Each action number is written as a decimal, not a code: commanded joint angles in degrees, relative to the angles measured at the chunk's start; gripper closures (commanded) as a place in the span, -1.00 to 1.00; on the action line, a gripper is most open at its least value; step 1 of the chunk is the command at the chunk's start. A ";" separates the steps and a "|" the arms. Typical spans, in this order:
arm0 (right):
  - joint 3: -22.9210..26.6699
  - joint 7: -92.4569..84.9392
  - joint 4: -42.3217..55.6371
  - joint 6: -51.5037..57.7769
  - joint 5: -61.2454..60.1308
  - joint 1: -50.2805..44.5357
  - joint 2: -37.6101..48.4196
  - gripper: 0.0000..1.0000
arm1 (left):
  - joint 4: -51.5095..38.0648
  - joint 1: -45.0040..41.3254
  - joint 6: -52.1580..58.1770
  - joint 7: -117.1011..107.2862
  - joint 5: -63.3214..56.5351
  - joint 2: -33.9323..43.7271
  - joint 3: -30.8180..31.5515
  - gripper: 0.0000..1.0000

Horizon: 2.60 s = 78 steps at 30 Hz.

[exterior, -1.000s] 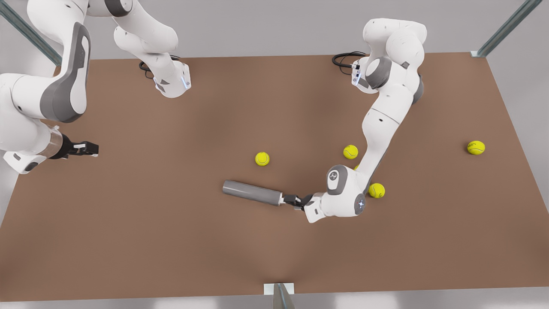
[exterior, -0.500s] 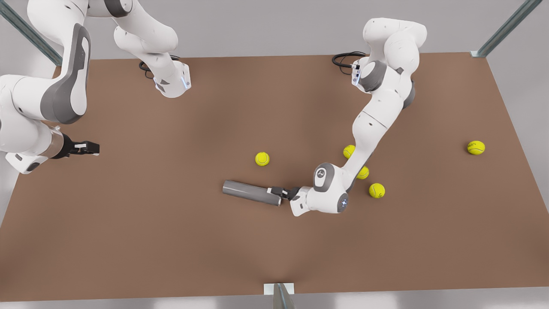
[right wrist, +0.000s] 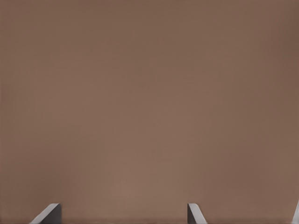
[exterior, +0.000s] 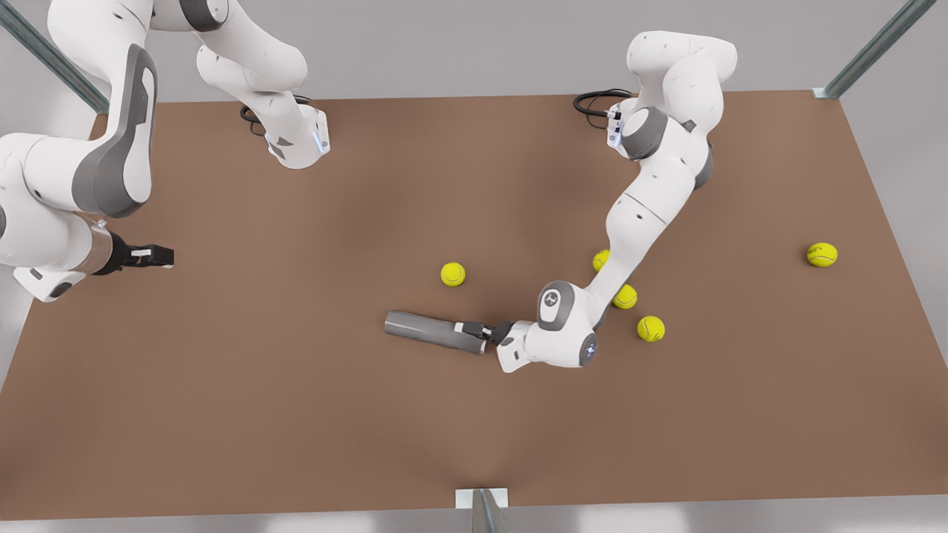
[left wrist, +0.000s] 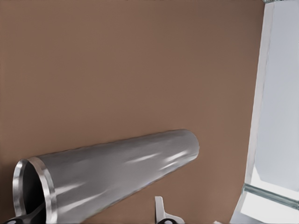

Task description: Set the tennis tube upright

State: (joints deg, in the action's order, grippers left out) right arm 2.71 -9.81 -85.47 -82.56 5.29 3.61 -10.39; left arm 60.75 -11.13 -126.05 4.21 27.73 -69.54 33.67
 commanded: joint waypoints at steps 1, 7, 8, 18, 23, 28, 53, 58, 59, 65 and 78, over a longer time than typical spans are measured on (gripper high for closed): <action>0.02 0.23 0.04 0.21 -0.02 0.00 0.01 -1.00 | -0.01 0.32 0.19 -1.14 -0.04 0.10 0.51 -1.00; 0.02 0.23 0.04 0.21 -0.02 0.00 -0.07 -1.00 | -0.01 0.67 0.28 -1.23 1.19 0.46 1.92 -1.00; 0.02 0.23 0.04 0.21 0.07 0.00 -0.07 -1.00 | -0.01 1.02 0.28 -1.40 1.19 0.54 2.71 -1.00; 0.02 0.14 0.04 0.21 0.16 0.00 -0.07 -1.00 | -0.01 2.25 0.45 -2.19 1.89 1.95 5.52 -0.93; 0.02 0.23 0.12 0.21 0.16 0.00 -0.16 -1.00 | -0.01 2.16 0.01 -3.42 1.80 1.95 6.49 -0.18; 0.02 0.14 0.04 0.21 0.16 0.00 -0.16 -1.00 | -0.02 1.90 -0.08 -3.77 1.80 1.95 6.49 0.52; -0.07 0.14 0.12 0.30 0.07 -0.53 -0.16 -1.00 | 0.69 10.60 26.20 -24.34 -32.56 21.37 5.70 0.57; -0.07 0.14 0.04 0.30 0.07 -0.44 -0.16 -1.00 | 0.43 9.99 32.27 -25.13 -41.09 24.36 5.79 0.57; -0.07 0.14 0.04 0.30 0.07 -0.44 -0.16 -1.00 | 0.43 9.99 32.27 -26.45 -42.41 25.06 5.79 0.57; -0.07 0.14 0.04 0.30 0.07 -0.44 -0.16 -1.00 | 0.51 10.34 31.65 -27.24 -46.98 25.07 5.61 0.57; -0.07 0.14 0.04 0.30 0.07 -0.44 -0.69 -1.00 | 0.78 9.81 30.33 -27.42 -51.81 22.96 5.52 0.57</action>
State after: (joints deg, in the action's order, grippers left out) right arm 2.62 -9.68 -85.46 -82.30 5.39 3.17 -11.10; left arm 61.54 -1.30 -95.45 -19.71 -22.90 -46.42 39.14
